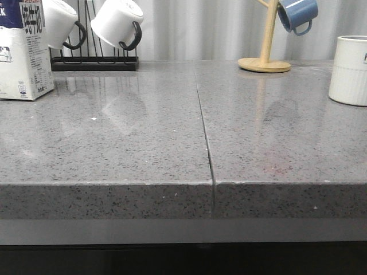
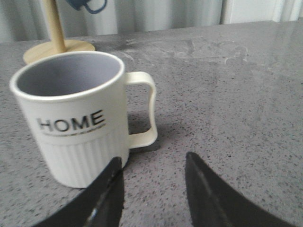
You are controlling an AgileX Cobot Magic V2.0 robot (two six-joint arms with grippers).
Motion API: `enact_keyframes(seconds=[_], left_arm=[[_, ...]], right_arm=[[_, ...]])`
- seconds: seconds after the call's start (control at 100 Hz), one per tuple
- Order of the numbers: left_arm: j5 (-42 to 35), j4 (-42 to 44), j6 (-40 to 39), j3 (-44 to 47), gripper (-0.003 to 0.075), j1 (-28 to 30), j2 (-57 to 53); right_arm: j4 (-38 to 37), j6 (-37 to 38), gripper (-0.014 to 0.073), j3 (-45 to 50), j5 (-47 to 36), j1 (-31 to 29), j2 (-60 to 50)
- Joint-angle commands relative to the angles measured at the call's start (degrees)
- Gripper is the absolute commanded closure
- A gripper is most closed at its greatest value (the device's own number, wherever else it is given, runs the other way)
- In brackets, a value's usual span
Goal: Place milk next to cup
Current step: 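Reach the right gripper to the white HOME mug and grasp its handle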
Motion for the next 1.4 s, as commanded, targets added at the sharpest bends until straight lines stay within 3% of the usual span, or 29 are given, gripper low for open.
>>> enact_keyframes(seconds=[0.0,0.62,0.69,0.91,1.13,1.39], left_arm=[[-4.32,0.01,-0.06,2.59,0.0741,0.03,-1.76],[-4.32,0.01,-0.06,2.59,0.0741,0.03,-1.76],[-4.32,0.01,-0.06,2.59,0.0741,0.03,-1.76],[-4.32,0.01,-0.06,2.59,0.0741,0.03,-1.76],[-4.32,0.01,-0.06,2.59,0.0741,0.03,-1.76],[-4.32,0.01,-0.06,2.59,0.0741,0.03,-1.76]], right_arm=[[0.22,-0.39,0.0263,-3.47,-6.51,-0.55,2.16],[0.22,-0.34,0.0265,-21.77,-8.47,-0.55,22.63],[0.22,-0.34,0.0315,-23.29,-8.47,-0.35,23.91],[0.22,-0.34,0.0664,-24.12,-8.35,-0.29,24.42],[-0.31,2.72,0.0661,-24.05,-8.31,1.65,22.12],[-1.50,3.20,0.0661,-24.11,-9.78,14.18,19.90]])
